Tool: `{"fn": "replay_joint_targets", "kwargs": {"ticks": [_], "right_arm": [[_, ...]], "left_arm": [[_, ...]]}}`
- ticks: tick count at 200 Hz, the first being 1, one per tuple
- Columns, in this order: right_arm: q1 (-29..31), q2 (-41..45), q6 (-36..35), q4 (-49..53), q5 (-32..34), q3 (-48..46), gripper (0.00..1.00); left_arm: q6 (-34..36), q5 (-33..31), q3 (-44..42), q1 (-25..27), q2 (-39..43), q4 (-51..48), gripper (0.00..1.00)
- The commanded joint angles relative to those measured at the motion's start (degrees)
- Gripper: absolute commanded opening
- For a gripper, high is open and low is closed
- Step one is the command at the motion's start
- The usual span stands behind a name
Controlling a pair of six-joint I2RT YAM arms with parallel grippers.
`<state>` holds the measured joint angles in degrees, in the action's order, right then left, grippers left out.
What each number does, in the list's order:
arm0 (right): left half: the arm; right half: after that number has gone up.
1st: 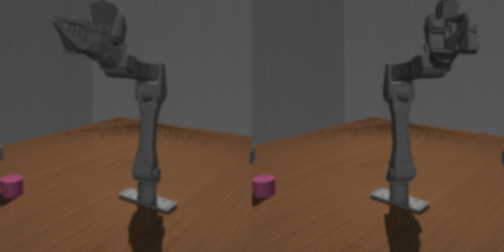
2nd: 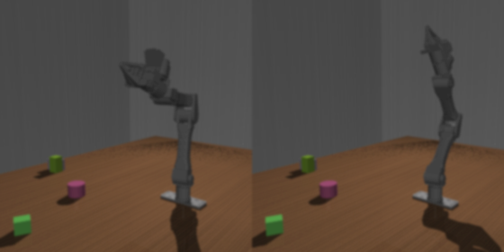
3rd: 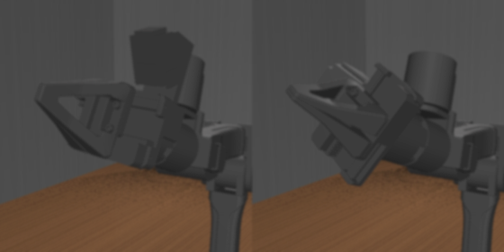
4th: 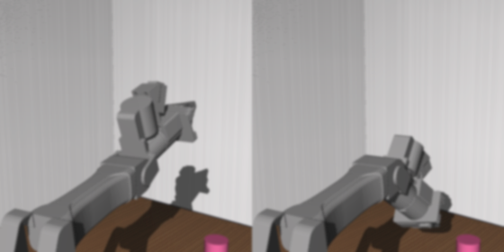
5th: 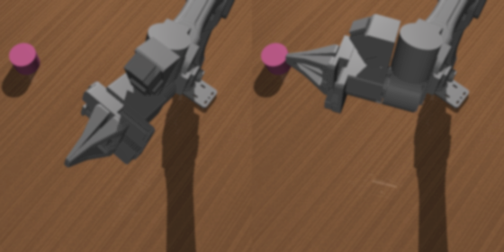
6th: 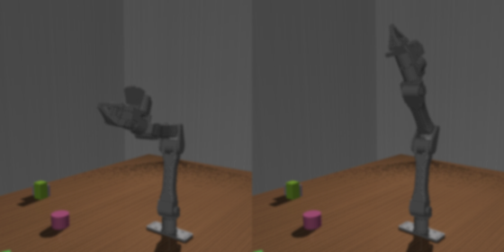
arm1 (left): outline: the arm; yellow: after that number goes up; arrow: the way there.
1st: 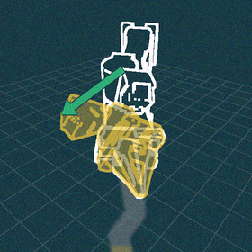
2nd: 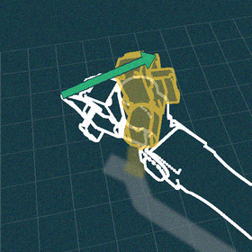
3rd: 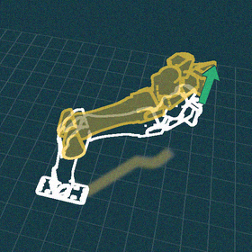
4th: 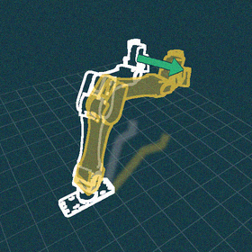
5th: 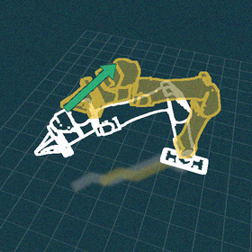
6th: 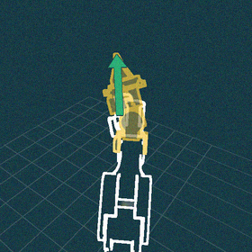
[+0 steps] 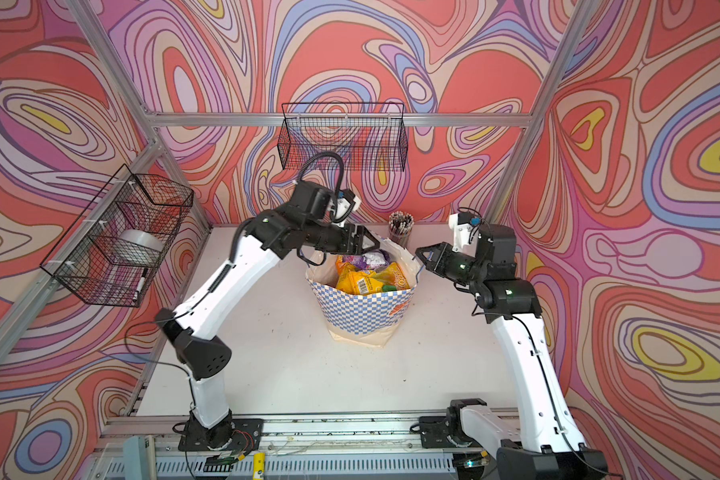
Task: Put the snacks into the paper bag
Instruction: 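Withdraw the left gripper up and away from the bag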
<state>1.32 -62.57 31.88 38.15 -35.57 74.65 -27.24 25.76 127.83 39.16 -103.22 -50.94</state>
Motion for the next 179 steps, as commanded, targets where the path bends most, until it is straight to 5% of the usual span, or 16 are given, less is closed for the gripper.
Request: {"fn": "replay_joint_targets", "kwargs": {"ticks": [1,23,55,86,131,149,179], "right_arm": [[0.3,0.5,0.1,-2.1,-0.4,0.2,0.0],[0.3,0.4,0.2,-2.5,-0.5,0.0,0.0],[0.2,-0.1,0.0,-2.6,-0.8,0.0,0.0],[0.3,-0.1,0.3,-3.1,-0.9,-0.3,0.0],[0.2,0.8,0.2,-2.3,-0.6,-0.4,0.0],[0.2,0.9,0.0,-1.7,-0.5,-0.1,0.0],[0.3,0.3,-0.3,-2.1,-2.2,0.5,0.0]], "left_arm": [[5.1,-4.6,-3.1,-0.3,10.3,0.0,0.87],[8.4,-14.4,-11.8,-1.6,18.4,0.6,1.0],[7.2,-13.4,-20.0,-9.9,23.6,-0.1,1.0],[6.9,-9.0,-21.1,-14.5,20.3,-1.1,0.99],[8.1,-12.6,-16.3,-16.1,11.0,-3.0,0.92],[7.8,-11.3,-13.9,-17.1,7.1,-4.4,0.82],[6.6,-1.9,-12.3,-17.6,4.7,-3.2,0.39]]}}
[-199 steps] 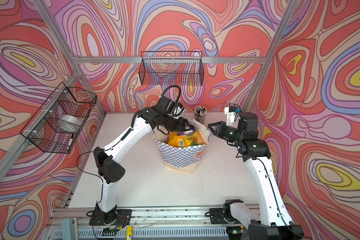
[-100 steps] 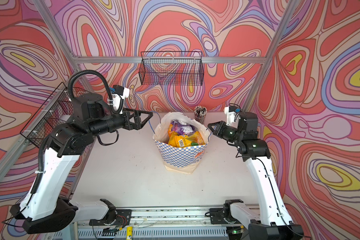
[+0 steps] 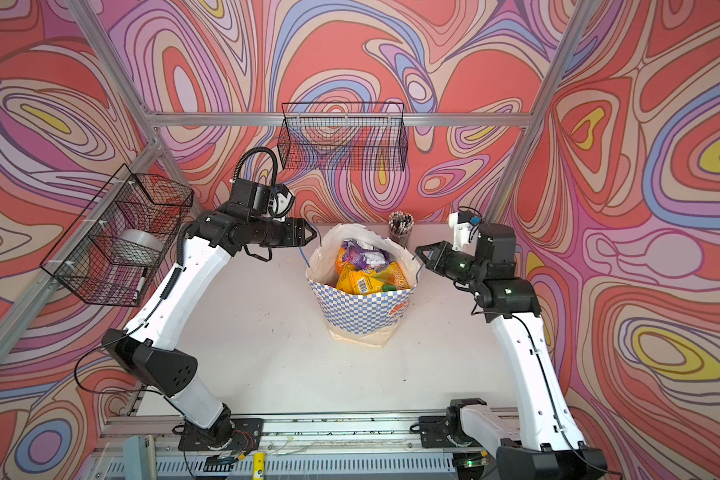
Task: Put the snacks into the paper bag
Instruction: 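Withdraw the left gripper up and away from the bag, then release the bag handle with the right gripper while the left gripper draws back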
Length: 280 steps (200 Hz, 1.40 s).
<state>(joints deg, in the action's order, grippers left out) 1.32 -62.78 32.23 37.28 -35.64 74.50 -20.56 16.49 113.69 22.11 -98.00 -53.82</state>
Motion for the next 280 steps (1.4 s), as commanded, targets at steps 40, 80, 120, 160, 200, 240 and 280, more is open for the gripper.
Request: {"fn": "replay_joint_targets", "kwargs": {"ticks": [40,80,120,160,200,240,280], "right_arm": [[6.6,-4.4,2.1,-8.9,-3.6,6.5,0.0],[17.6,-17.3,0.5,-5.5,0.0,29.6,0.0],[17.6,-20.1,1.8,-8.9,1.4,36.2,0.0],[17.6,-21.3,6.2,-13.9,0.5,28.7,0.0],[17.6,-18.6,6.2,-15.6,3.6,19.8,0.0],[17.6,-19.1,7.1,-15.4,2.4,19.7,0.0],[17.6,-18.4,6.3,-14.2,3.3,22.1,0.0]], "left_arm": [[-6.6,21.0,5.8,-0.3,-2.5,5.9,0.0],[-6.0,19.3,30.7,1.4,-7.2,-5.6,0.0],[-3.4,7.3,21.1,-1.4,2.6,-4.6,0.0],[-3.8,7.2,6.8,-5.2,9.2,-0.4,0.0],[-4.2,8.9,-1.3,-8.9,10.2,-0.6,0.0],[-6.9,14.1,-4.4,-9.2,12.5,4.4,0.0],[-7.0,13.3,-5.4,-9.2,13.6,4.7,0.0]]}}
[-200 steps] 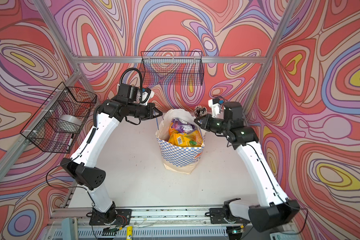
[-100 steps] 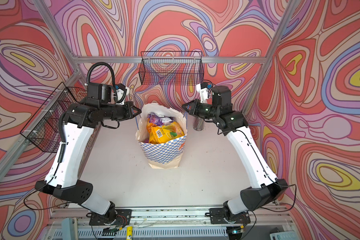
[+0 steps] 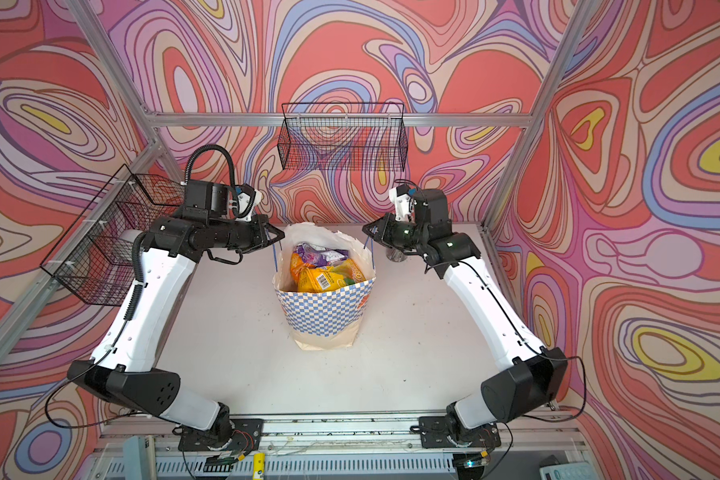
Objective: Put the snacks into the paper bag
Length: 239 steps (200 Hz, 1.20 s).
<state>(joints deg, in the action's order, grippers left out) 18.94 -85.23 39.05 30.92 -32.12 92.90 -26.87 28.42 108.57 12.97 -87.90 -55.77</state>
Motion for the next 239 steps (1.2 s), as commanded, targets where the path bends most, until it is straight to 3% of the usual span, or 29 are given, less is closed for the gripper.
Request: {"fn": "replay_joint_targets", "kwargs": {"ticks": [1,23,34,51,71,77,80,89,91,126,157,194,215,239], "right_arm": [[0.0,4.0,-0.5,-7.9,-0.3,3.6,0.0],[0.0,6.0,0.4,-9.0,-0.2,-1.0,0.0],[0.0,8.1,1.3,-10.7,0.8,-4.5,0.0],[0.0,10.4,1.0,-10.3,2.9,-6.8,0.2],[0.0,11.1,-0.4,-6.0,4.9,-4.6,0.57],[0.0,11.2,-0.8,-4.8,5.7,-3.6,0.66],[0.0,11.3,-1.0,-4.2,5.9,-3.2,0.69],[0.0,11.9,-1.6,-2.9,7.2,-2.0,0.96],[0.0,12.0,-1.6,-2.6,7.7,-1.7,0.98],[0.0,15.5,-5.0,4.3,16.5,1.8,0.98],[0.0,21.3,-8.6,10.1,30.0,1.5,0.98],[-0.1,30.5,-13.0,10.0,44.2,-9.1,0.98],[0.0,35.2,-14.9,5.5,51.4,-20.4,0.98],[-0.1,35.9,-21.3,-4.3,59.8,-34.0,0.98]], "left_arm": [[-0.7,1.2,-0.3,-0.1,3.6,6.5,0.0],[-0.6,0.7,-3.4,-0.1,4.8,6.5,0.0],[-0.7,0.3,-5.3,-0.1,6.0,7.1,0.19],[-1.3,-0.2,-8.2,-0.6,8.2,8.7,0.48],[-2.8,1.0,-9.8,-2.0,10.6,10.4,0.79],[-3.0,1.5,-9.7,-2.3,11.3,10.6,0.96],[-3.1,1.9,-9.6,-2.4,11.6,10.6,1.0],[-3.2,2.8,-9.4,-2.6,12.7,10.7,1.0],[-3.2,3.0,-9.3,-2.6,13.0,10.7,1.0],[-2.8,4.0,-9.1,-2.9,18.7,9.3,1.0],[-1.5,-1.5,-14.4,-2.9,27.4,7.2,1.0],[-0.7,-17.9,-29.2,-2.9,40.3,6.7,1.0],[-1.6,-31.6,-40.3,-2.9,45.9,6.5,1.0],[-3.1,-44.3,-58.0,-2.9,51.7,15.8,1.0]]}}
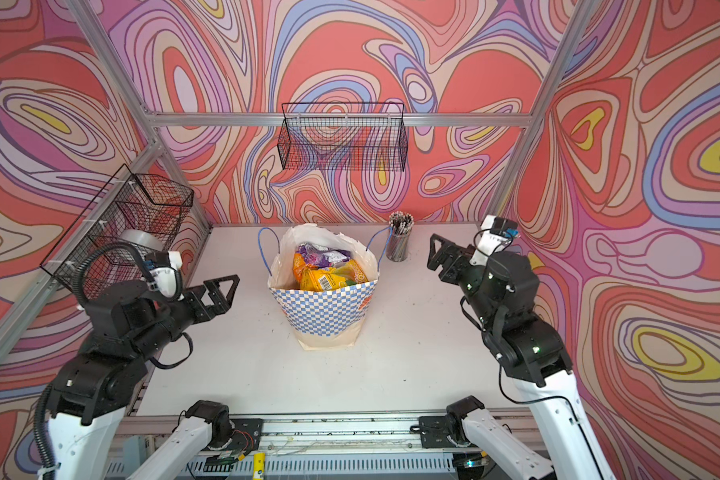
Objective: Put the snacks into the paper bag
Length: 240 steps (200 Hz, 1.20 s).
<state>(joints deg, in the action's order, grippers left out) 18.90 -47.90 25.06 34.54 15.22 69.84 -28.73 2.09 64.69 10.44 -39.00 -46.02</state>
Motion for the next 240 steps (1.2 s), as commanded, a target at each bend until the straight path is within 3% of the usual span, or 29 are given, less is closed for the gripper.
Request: {"fn": "replay_joint_targets", "kwargs": {"ticks": [1,25,43,65,91,109,122,166,187,212,240], "right_arm": [[-0.1,-1.5,-7.7,-8.6,12.9,-11.5,0.98],[-1.5,-3.8,-16.7,-28.3,17.5,-26.8,0.98],[-7.2,-7.2,-21.7,-48.6,8.9,-38.8,0.99],[-16.3,-17.3,-15.8,-63.5,-0.1,-44.9,0.98],[-17.0,-30.7,-18.2,-74.9,0.7,-45.5,0.98],[-17.0,-38.0,-18.7,-83.6,1.8,-47.1,0.99],[-17.1,-41.1,-20.5,-89.8,1.5,-48.2,0.98],[-17.8,-51.0,-21.3,-97.1,-1.6,-46.6,0.98],[-17.8,-50.9,-21.7,-91.7,-3.1,-43.8,0.98],[-17.8,-50.6,-21.7,-90.7,-3.3,-43.7,0.98],[-17.9,-50.6,-22.0,-91.2,-3.4,-43.8,0.98]], "left_arm": [[-1.3,-18.2,-14.8,-0.3,3.1,6.6,1.0],[-6.0,-26.5,-27.4,-0.3,7.4,16.4,1.0],[-8.6,-34.2,-32.2,-0.3,5.5,21.5,1.0],[-8.1,-43.1,-34.4,-0.3,-0.4,25.8,1.0],[-1.7,-48.0,-39.1,-0.5,-4.2,36.8,1.0],[6.5,-50.5,-44.1,-0.5,-6.1,50.3,1.0],[11.2,-49.5,-47.2,-0.5,-8.2,59.3,1.0],[24.0,-42.1,-54.3,-0.6,-22.9,87.4,1.0],[30.2,-36.6,-56.9,-0.7,-30.6,104.3,1.0],[33.2,-32.3,-55.7,-0.8,-36.8,110.9,1.0],[31.5,-26.2,-52.4,-2.2,-34.4,100.1,1.0]]}}
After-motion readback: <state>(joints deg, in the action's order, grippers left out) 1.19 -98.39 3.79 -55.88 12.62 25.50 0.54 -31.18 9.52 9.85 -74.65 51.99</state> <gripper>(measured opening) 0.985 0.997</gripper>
